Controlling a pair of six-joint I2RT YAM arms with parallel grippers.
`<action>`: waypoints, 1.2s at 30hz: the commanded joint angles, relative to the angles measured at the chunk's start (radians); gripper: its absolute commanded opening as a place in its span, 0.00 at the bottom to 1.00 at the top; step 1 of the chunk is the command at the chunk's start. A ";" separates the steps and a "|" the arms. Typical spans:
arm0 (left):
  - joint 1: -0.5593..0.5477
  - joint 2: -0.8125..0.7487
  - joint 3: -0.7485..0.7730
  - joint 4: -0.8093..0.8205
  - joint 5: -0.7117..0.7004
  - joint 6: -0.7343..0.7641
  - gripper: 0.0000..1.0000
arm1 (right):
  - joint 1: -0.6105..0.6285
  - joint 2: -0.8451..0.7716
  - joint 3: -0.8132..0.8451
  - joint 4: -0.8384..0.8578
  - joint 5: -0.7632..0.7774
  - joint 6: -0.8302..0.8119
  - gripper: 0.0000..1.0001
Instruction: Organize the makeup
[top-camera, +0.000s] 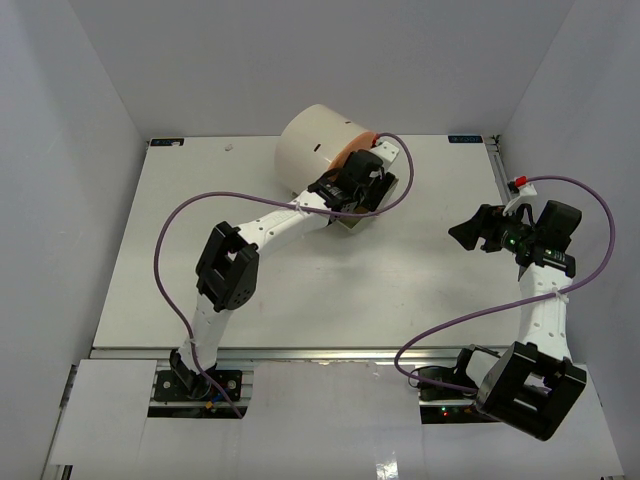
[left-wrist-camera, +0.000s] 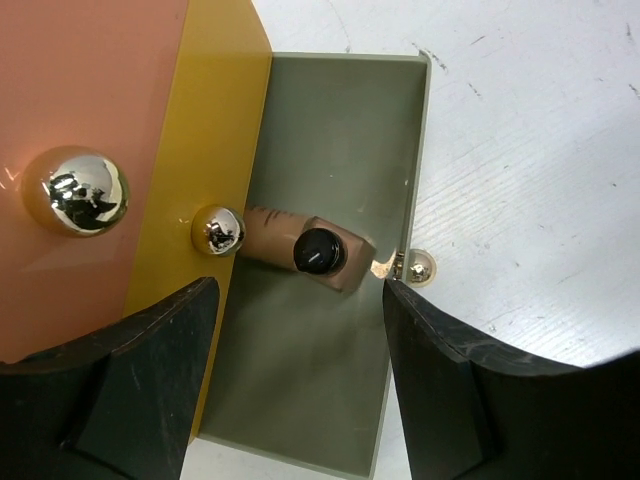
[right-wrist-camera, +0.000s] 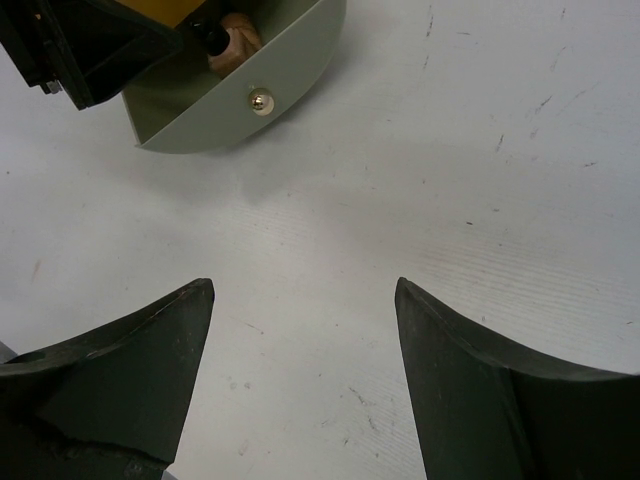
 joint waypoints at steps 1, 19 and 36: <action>0.003 -0.144 -0.010 0.004 0.088 -0.014 0.77 | -0.006 0.005 -0.017 0.036 -0.058 -0.024 0.78; 0.117 -0.619 -0.356 0.055 0.260 -0.048 0.60 | 0.224 0.109 0.029 0.040 -0.017 -0.181 0.70; 0.245 -1.378 -1.167 0.268 0.058 -0.128 0.98 | 0.802 0.591 0.563 0.124 0.579 -0.267 0.86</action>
